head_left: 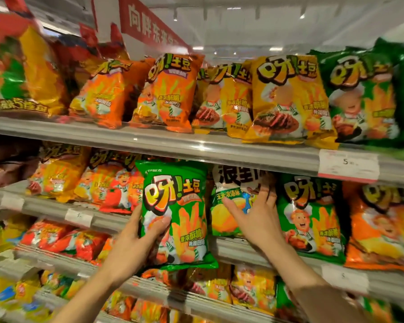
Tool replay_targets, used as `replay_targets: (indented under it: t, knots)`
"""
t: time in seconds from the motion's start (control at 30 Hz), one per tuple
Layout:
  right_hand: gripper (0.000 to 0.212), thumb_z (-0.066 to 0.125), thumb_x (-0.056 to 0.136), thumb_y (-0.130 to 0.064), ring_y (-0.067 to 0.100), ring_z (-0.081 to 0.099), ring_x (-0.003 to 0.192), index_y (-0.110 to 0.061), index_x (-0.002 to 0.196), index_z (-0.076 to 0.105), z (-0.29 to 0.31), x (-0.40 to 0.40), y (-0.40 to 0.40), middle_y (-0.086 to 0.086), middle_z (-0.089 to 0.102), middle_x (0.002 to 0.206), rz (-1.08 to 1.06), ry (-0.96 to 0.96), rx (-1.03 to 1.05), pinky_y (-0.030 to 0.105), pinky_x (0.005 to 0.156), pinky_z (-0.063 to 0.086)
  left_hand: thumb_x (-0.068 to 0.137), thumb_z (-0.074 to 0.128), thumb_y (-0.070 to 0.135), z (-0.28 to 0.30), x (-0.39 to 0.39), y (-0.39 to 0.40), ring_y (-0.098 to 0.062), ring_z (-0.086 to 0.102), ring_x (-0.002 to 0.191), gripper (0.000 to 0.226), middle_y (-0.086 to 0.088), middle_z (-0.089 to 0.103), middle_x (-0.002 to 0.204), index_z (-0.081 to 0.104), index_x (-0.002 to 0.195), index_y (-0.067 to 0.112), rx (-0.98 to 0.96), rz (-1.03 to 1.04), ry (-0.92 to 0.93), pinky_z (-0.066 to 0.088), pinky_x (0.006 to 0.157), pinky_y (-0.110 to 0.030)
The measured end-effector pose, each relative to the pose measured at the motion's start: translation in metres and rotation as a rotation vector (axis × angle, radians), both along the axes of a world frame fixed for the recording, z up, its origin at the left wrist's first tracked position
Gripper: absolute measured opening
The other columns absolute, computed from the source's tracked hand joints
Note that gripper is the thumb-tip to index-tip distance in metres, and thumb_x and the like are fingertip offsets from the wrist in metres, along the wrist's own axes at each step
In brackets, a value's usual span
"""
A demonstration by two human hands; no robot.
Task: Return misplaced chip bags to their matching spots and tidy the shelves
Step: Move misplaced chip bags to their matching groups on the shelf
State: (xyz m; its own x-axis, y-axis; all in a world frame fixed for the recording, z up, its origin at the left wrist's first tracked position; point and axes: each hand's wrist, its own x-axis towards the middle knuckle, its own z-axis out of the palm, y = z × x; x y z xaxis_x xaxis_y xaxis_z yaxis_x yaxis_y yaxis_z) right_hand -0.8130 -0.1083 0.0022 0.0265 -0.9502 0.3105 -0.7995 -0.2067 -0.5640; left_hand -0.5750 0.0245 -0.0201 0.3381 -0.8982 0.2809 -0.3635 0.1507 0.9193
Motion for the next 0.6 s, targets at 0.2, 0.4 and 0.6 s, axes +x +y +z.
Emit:
replay_targets:
  t: [0.2,0.4,0.6]
  knots:
    - [0.124,0.065,0.075,-0.075,0.041,0.031,0.144,-0.013,0.158,-0.002,0.007,0.010,0.003,0.019,0.002,0.165,-0.030,-0.122,0.025,0.043,0.110,0.038,0.080,0.064,0.065,-0.006,0.007,-0.002,0.018,0.048,0.120,0.060,0.048,0.053,0.122,0.038,0.134,0.059,-0.003,-0.066,0.049,0.034,0.106,-0.025]
    - [0.120,0.069,0.071,-0.076,0.039,0.040,0.139,-0.013,0.157,0.012,0.018,0.008,0.003,0.021,0.016,0.162,-0.053,-0.174,-0.015,0.038,0.107,0.041,0.084,0.060,0.057,-0.006,0.016,-0.003,0.003,0.041,0.123,0.065,0.048,0.036,0.119,0.027,0.141,0.055,-0.004,-0.072,0.045,0.028,0.104,-0.028]
    - [0.115,0.066,0.072,-0.078,0.035,0.034,0.144,-0.010,0.154,0.022,0.036,0.003,0.009,0.019,0.022,0.160,-0.038,-0.158,0.021,0.039,0.110,0.038,0.085,0.060,0.057,-0.008,0.023,-0.002,0.003,0.034,0.127,0.066,0.048,0.033,0.117,0.023,0.140,0.053,-0.010,-0.060,0.052,0.027,0.103,-0.028]
